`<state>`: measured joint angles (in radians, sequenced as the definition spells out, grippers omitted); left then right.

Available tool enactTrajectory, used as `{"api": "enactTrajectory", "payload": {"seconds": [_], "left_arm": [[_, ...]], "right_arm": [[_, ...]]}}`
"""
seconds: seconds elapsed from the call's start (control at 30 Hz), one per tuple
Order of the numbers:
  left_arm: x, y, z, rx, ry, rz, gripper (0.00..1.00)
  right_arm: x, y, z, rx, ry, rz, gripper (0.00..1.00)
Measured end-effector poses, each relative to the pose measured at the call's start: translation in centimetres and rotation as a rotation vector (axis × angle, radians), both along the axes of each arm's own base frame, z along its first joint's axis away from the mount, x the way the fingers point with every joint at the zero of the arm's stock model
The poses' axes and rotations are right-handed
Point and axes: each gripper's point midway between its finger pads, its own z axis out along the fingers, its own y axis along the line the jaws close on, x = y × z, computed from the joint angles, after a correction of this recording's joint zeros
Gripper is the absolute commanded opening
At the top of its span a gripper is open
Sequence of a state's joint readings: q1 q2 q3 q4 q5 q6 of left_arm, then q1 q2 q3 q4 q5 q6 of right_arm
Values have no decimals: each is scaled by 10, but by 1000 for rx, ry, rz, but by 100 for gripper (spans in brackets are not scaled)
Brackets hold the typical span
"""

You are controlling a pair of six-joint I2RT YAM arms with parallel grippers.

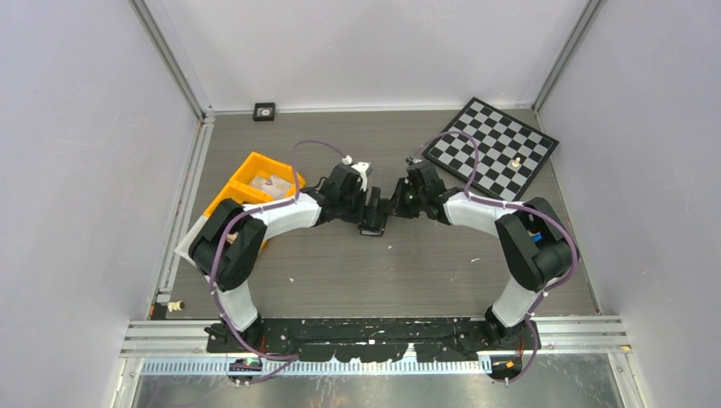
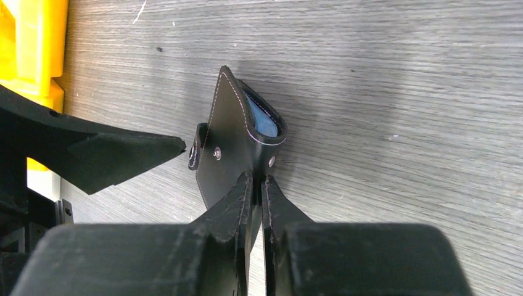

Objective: Take the credit cards out of the card holder
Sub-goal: Open the card holder at the center of the board.

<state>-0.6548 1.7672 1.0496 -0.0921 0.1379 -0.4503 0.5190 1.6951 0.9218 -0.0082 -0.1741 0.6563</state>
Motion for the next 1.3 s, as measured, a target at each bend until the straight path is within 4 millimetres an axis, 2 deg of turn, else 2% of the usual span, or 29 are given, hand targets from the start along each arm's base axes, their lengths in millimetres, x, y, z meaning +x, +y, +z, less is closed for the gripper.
{"api": "enactTrajectory", "payload": {"seconds": [0.1, 0.27, 0.43, 0.5, 0.6, 0.77, 0.9, 1.1, 1.2, 1.3], "left_arm": [[6, -3, 5, 21, -19, 5, 79], [26, 10, 2, 99, -35, 87, 75], [31, 30, -7, 150, -1, 159, 57], [33, 37, -9, 157, 11, 179, 55], [33, 42, -10, 160, 26, 197, 51], [34, 48, -13, 160, 38, 218, 35], [27, 54, -23, 129, 98, 226, 24], [26, 51, -22, 45, 146, 216, 22], [23, 46, -20, 21, 162, 195, 28], [19, 42, -19, 2, 177, 176, 30]], "right_arm": [[-2, 5, 1, 4, -7, 18, 10], [-7, 13, 2, 2, -16, 48, 10], [-8, 13, 2, 0, -20, 57, 10], [-8, 13, 2, 0, -20, 57, 10], [-8, 13, 2, -3, -21, 55, 10], [-7, 12, 2, -12, -21, 51, 9], [-6, 12, 3, -14, -24, 48, 10], [-6, 10, 3, -22, -19, 43, 10], [-6, 9, 1, -30, -13, 40, 11], [-7, 8, 1, -34, -10, 38, 11]]}}
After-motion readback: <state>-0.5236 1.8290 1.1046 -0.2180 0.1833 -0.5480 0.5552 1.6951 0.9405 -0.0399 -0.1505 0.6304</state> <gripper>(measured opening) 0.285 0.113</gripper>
